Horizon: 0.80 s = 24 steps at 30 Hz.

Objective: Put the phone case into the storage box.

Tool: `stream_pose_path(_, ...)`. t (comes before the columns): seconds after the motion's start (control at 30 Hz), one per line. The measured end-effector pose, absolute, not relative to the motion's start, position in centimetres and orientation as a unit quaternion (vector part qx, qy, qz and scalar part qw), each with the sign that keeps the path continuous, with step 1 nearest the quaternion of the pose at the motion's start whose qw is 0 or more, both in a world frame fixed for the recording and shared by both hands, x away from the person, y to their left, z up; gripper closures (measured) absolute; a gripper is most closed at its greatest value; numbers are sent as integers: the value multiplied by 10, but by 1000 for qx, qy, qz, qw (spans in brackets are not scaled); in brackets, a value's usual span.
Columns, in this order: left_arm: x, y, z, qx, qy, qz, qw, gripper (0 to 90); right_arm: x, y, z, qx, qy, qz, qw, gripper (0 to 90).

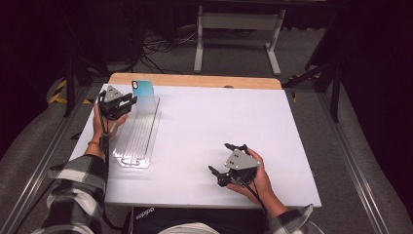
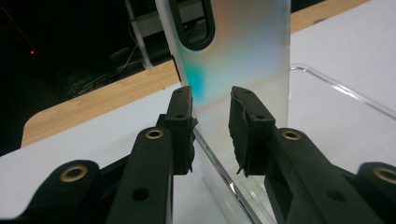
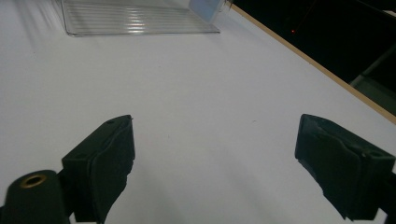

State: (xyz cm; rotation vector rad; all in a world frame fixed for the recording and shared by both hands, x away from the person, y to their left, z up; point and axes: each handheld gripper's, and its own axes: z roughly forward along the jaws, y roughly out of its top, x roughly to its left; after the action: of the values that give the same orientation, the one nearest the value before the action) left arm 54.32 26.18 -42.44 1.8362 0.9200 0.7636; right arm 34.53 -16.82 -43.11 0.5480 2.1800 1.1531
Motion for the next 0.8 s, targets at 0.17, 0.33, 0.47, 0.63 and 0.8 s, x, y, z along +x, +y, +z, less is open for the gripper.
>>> stream_pose_path(0.17, 539, 262, -421, 745, 366, 305, 467, 704, 345, -170, -430, 210, 817, 439, 308, 128)
stream_pose_path(0.33, 534, 260, -418, 747, 358, 309, 467, 691, 345, -172, -428, 213, 811, 446, 313, 128)
stream_pose_path(0.47, 529, 260, -413, 745, 351, 314, 472, 691, 346, -174, -427, 216, 808, 449, 315, 128)
stream_pose_path(0.63, 525, 258, -410, 746, 346, 317, 474, 676, 345, -174, -426, 214, 807, 448, 318, 129)
stream_pose_path(0.8, 522, 254, -409, 748, 342, 315, 473, 673, 346, -176, -426, 219, 806, 449, 318, 130)
